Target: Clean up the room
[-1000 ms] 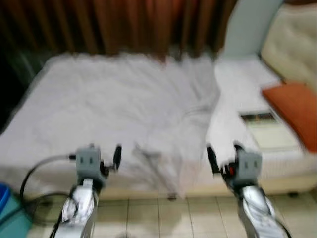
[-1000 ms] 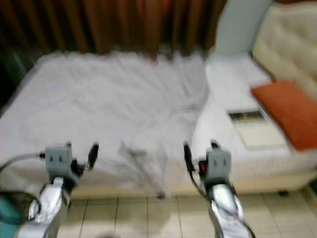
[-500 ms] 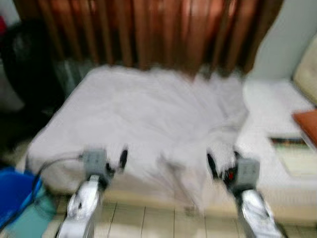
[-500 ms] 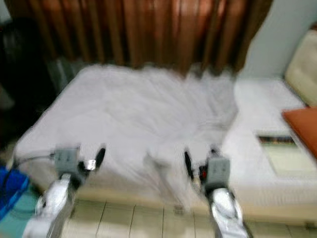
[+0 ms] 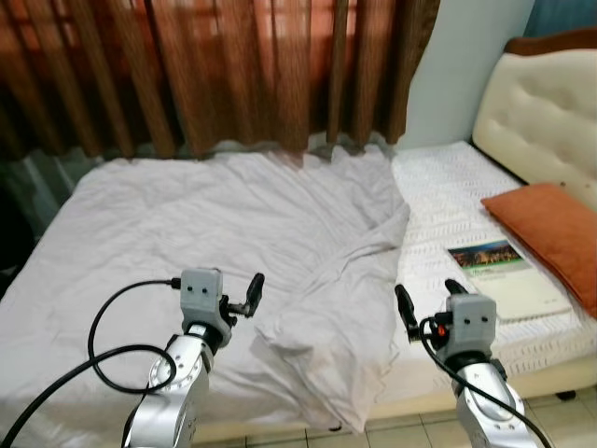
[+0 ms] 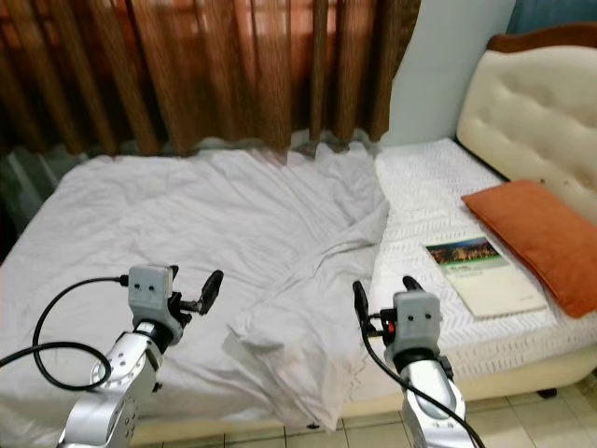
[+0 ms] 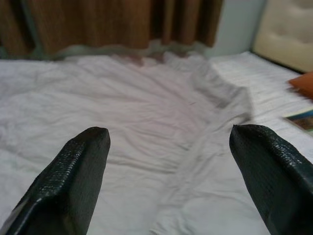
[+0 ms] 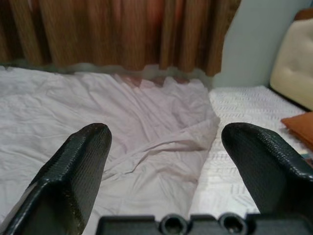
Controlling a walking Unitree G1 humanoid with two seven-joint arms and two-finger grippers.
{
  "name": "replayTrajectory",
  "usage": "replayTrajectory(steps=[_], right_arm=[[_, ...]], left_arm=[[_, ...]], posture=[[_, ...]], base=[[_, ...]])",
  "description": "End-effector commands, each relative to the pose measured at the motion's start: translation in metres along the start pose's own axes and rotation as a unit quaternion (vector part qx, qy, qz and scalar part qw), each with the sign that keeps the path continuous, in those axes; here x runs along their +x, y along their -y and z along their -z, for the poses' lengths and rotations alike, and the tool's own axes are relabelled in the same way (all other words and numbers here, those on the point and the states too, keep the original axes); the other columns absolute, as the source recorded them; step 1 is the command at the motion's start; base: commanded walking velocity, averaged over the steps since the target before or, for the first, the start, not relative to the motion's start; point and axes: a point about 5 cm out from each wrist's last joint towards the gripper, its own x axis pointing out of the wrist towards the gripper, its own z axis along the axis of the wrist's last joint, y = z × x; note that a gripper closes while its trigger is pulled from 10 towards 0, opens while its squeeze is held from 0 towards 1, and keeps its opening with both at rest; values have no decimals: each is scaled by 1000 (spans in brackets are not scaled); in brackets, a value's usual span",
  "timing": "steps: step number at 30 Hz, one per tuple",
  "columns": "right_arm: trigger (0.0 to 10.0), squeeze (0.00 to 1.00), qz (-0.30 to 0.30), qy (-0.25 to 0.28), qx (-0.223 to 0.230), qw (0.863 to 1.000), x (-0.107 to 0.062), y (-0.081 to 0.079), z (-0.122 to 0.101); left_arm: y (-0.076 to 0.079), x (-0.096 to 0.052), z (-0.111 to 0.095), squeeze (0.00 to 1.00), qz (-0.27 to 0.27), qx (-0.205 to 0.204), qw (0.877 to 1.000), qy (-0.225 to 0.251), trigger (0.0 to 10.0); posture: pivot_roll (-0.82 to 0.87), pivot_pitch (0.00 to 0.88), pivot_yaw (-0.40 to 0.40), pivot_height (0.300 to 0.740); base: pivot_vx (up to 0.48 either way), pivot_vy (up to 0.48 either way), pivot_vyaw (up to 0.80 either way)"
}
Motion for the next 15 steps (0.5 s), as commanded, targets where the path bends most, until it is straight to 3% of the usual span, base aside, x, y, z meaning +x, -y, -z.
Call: replayTrajectory(steps=[1, 13, 14, 15], right_arm=[[10000, 0, 2, 2, -4, 1000, -1, 7, -3], [10000, 0, -27, -21, -5, 999, -13, 3, 4], [10000, 0, -24, -25, 8, 999, -18, 4, 5], [10000, 0, -20, -33, 31, 999, -32, 7, 4]], left_arm=[[7, 0, 1, 0, 6, -3, 1000, 2, 10000], [14, -5, 17, 0, 24, -5, 999, -26, 10000], [6, -13, 15, 0, 4, 0, 1000, -25, 10000], [-6, -34, 5, 0, -11, 7, 1000, -5, 10000]], posture=[[-13, 0, -9, 740], [-22, 0, -21, 740], [-26, 0, -23, 740], [-9, 0, -32, 740]], base=[[480, 0, 0], [454, 0, 0], [0, 0, 0], [0, 0, 0]])
